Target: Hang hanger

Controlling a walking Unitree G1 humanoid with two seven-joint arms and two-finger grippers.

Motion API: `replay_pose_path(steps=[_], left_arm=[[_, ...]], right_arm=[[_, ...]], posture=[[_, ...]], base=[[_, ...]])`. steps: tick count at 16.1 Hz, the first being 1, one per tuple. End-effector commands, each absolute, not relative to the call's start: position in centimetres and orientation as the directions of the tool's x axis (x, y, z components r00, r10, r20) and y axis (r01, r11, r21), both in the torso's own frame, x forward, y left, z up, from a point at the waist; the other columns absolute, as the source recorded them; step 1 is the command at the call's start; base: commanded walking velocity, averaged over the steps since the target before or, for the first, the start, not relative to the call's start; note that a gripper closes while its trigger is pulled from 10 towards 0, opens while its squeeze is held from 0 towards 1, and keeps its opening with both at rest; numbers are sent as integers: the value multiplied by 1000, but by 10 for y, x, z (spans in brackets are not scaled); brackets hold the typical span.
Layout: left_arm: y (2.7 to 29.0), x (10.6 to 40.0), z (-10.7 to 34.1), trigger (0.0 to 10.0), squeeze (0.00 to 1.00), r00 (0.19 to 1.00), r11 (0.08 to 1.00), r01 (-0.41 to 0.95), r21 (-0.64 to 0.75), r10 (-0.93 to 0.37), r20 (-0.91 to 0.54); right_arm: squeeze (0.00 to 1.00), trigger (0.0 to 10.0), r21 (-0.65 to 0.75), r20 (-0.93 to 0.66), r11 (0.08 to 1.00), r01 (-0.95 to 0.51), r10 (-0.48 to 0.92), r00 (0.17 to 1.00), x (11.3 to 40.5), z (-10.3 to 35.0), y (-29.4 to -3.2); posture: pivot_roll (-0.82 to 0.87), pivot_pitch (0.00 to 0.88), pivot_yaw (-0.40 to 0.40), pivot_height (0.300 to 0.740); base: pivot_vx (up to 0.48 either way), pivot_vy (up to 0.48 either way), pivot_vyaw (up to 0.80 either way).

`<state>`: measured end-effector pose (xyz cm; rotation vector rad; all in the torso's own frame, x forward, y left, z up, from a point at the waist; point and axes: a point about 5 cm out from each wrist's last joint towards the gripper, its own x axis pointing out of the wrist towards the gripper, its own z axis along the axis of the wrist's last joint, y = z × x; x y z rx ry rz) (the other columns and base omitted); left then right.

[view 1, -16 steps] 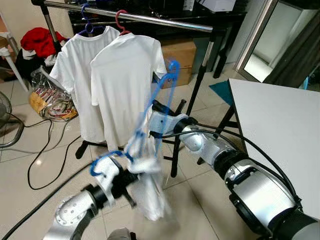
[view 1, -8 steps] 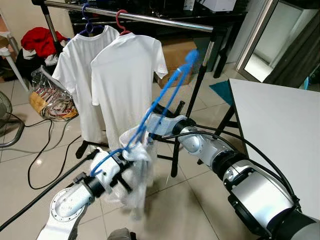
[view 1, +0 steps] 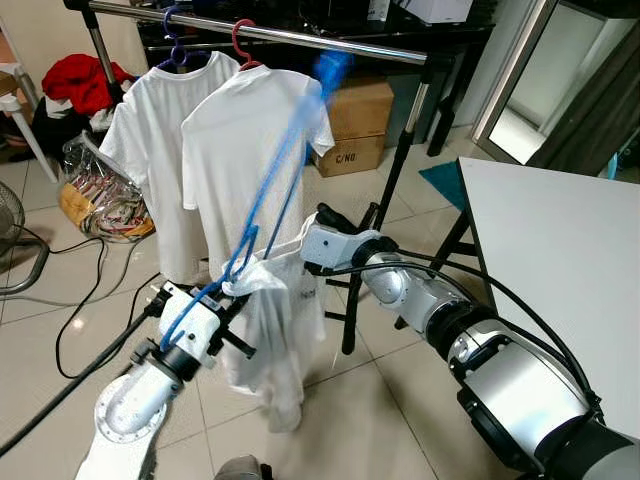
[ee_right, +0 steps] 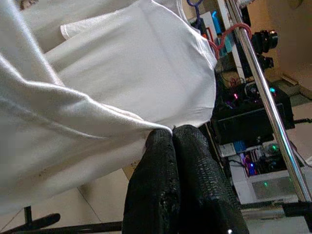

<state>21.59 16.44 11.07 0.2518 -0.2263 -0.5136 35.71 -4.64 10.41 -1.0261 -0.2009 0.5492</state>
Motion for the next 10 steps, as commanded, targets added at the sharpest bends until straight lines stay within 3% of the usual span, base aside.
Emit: replay_pose_path(steps=[1,4,10], left_arm=[[164,215,108,10000,0,859,869,441,226,-481,176],[165,213,99,10000,0,887,905,422,45,-423,185],[162,204,83,10000,0,901,896,425,-134,-403,161]], right_arm=[[0,0,-850,-68,428,-306,487,871,363,111,-52],[0,0,-840,-20,470,-269,470,883,366,119,-53],[0,0,-820,75,536,-203,451,889,374,138,-54]], posture=[[184,0,-62,740],[181,0,-62,740],[173,0,-62,740]], base=[[0,0,0],[0,0,0],[0,0,0]])
